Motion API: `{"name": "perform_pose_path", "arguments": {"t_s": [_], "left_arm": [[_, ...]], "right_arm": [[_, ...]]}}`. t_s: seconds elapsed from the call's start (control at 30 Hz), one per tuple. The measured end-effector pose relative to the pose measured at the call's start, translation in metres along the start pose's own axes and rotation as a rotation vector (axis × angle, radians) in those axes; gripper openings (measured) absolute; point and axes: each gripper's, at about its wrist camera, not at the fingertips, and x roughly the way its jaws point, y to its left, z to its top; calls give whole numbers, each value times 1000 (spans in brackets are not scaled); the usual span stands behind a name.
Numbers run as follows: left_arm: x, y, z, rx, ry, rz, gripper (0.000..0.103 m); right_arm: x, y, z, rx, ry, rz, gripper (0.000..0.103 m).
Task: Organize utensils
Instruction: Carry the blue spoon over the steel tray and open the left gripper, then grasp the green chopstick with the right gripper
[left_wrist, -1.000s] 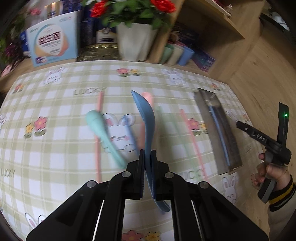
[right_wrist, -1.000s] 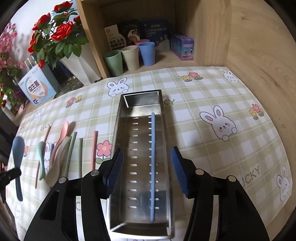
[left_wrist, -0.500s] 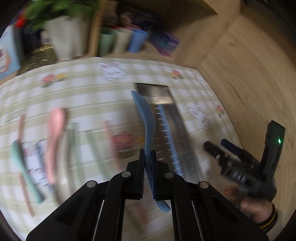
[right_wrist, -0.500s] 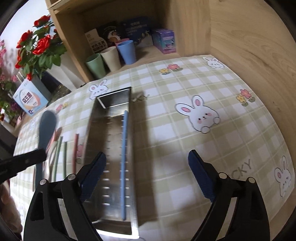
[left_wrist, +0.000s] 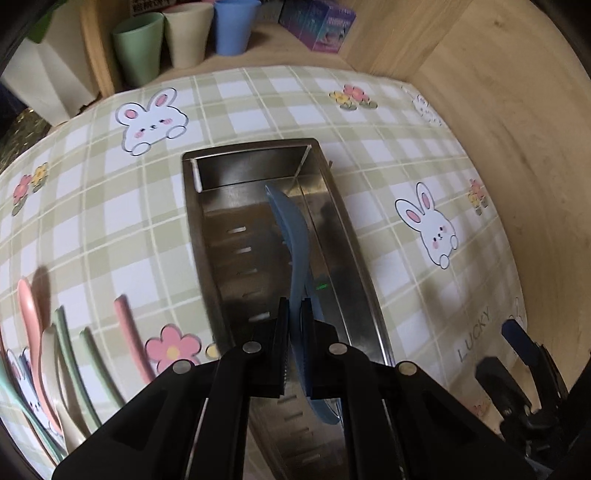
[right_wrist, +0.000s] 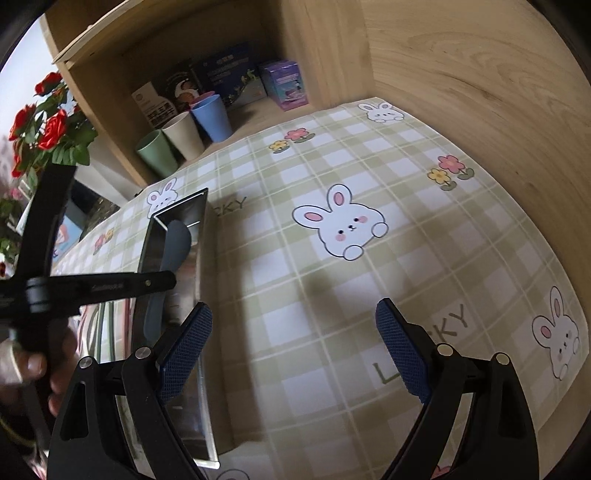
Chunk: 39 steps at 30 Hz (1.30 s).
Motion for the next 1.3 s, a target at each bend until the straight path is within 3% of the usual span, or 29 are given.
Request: {"name": "perform_pose_path", "arguments": {"t_s": [0.17,0.3,0.43,0.5,0.7,0.87,0.97,1.1,1.3], "left_arm": [[13,7,14,-2,19,23,8],[4,4,13,23,-11,-8,31],[-23,-1,5,79,-69,-32,32],[-43,-3,-5,121,-118,-31,43],[-101,24,-47,180,-243,9,59],[-136,70,-79,132,-300,33,64],[-159,110,-103,60,-335,30,77],[-184,159,-134,-41,-390,81,92],[-201,213,-177,-171,-424,175,95]], "right_arm": [[-1,-6,-2,22,7,3,87],[-7,-8,-3,29,3,1,87],[-15,-5,-2,33,-8,-1,87],[-21,-1,-2,34,-18,2,87],[-31,22,-4,5,-26,22,87],[-35,48,-11,-12,-28,43,87],[-37,63,-15,-20,-27,68,87],[-34,85,-20,-68,-5,87,87],[-28,125,-29,-163,34,113,87]]}}
